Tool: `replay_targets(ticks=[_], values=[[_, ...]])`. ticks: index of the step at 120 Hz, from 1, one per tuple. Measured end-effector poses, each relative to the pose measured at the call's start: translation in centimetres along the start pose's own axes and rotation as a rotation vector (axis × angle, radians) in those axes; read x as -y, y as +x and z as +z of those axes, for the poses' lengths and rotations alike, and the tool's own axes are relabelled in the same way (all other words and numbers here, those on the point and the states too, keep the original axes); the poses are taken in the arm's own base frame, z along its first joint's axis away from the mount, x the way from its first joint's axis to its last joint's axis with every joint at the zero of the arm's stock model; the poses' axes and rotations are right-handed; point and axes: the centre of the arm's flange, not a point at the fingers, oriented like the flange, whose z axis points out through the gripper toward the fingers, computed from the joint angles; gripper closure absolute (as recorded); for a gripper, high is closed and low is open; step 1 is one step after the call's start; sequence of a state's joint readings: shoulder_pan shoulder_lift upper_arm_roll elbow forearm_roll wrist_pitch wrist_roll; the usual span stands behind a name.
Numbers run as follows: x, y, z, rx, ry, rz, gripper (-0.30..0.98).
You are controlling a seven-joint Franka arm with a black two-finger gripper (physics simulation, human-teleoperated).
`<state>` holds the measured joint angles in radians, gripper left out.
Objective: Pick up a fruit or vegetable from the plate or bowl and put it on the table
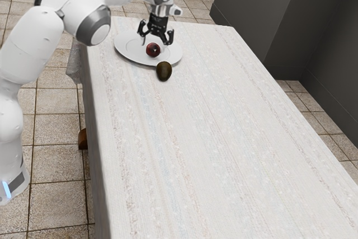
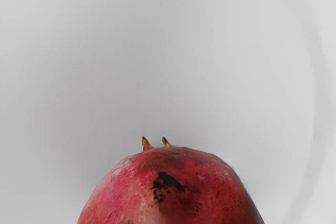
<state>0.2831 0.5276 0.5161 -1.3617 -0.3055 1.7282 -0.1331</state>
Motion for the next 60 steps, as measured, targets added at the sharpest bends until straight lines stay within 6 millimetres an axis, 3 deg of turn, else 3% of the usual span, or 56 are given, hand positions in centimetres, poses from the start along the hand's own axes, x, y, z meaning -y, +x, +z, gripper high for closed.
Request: replay_targets(ticks=[37,60], values=[[-0.3,0.6,1.9,0.025,-0.009,-0.005,0.01],[-0.5,0.8,2.3,0.02,-0.022,-0.008,0.3]])
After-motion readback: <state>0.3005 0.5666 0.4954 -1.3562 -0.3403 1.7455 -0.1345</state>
